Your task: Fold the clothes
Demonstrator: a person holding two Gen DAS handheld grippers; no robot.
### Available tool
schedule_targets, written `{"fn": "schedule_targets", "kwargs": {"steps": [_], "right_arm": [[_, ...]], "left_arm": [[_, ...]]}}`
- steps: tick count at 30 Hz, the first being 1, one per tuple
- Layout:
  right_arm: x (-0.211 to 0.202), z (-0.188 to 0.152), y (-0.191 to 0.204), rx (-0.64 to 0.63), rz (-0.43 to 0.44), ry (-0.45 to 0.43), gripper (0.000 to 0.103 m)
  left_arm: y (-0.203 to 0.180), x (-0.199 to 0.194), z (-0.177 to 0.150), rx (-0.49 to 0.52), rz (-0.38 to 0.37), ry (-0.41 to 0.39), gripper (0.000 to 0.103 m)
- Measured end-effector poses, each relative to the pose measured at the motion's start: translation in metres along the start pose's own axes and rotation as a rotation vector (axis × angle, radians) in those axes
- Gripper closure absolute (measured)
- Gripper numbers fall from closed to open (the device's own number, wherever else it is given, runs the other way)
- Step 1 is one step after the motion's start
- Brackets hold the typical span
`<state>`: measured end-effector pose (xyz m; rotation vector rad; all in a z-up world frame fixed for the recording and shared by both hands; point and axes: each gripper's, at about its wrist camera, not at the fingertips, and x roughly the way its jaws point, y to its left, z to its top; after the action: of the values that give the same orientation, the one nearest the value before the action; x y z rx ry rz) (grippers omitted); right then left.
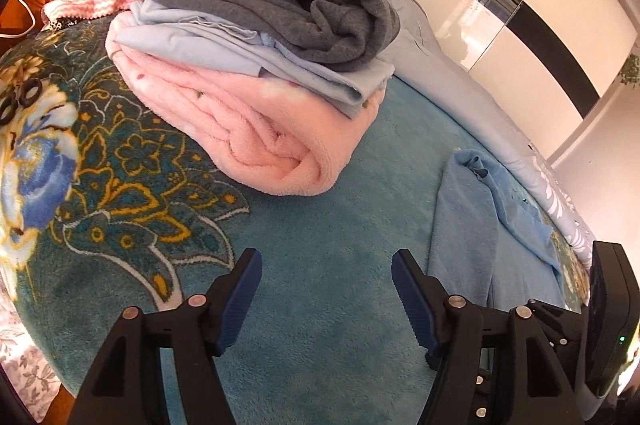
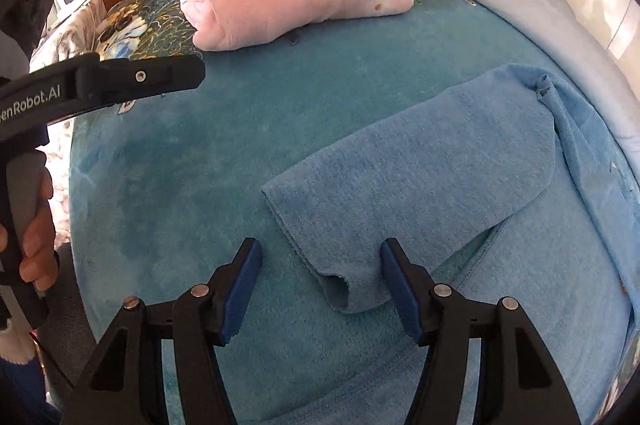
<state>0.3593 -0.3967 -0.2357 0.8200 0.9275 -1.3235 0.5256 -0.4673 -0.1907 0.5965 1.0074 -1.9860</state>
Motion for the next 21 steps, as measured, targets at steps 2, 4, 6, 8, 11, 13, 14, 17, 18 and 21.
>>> {"fn": "schedule_targets", "kwargs": {"steps": [2,4,6,8,11,13,14,17,18,21], "right_arm": [[-0.001,-0.001,-0.001,0.002,-0.008,-0.010,0.043],[-0.002,-0.001,-0.007,0.030,-0.024,-0.014,0.066],[-0.003,-0.001,-0.020,0.083,-0.031,-0.004,0.089],[-0.004,0.001,-0.036,0.169,0.020,0.004,0.096],[-0.019,0.006,-0.069,0.337,0.176,-0.027,0.097],[-0.041,0.020,-0.092,0.409,0.239,-0.095,0.097],[-0.053,0.027,-0.103,0.443,0.270,-0.130,0.097],[-0.097,0.066,-0.136,0.522,0.331,-0.249,0.097],[-0.111,0.079,-0.147,0.545,0.348,-0.286,0.097],[-0.147,0.123,-0.167,0.572,0.363,-0.363,0.097]], "left_arm": [[0.002,0.000,-0.002,-0.007,-0.012,-0.004,0.032],[0.002,0.002,-0.003,-0.012,-0.022,-0.007,0.032],[0.003,0.005,-0.004,-0.014,-0.024,-0.002,0.032],[0.003,0.008,-0.005,-0.016,-0.023,0.005,0.032],[0.001,0.008,-0.004,-0.012,-0.033,-0.004,0.032],[-0.002,0.008,-0.002,-0.006,-0.036,-0.007,0.032],[-0.004,0.008,0.000,-0.001,-0.038,-0.009,0.032],[-0.017,0.013,0.006,0.027,-0.050,-0.010,0.032],[-0.021,0.014,0.008,0.038,-0.055,-0.010,0.032],[-0.041,0.022,0.019,0.088,-0.080,-0.004,0.032]]}}
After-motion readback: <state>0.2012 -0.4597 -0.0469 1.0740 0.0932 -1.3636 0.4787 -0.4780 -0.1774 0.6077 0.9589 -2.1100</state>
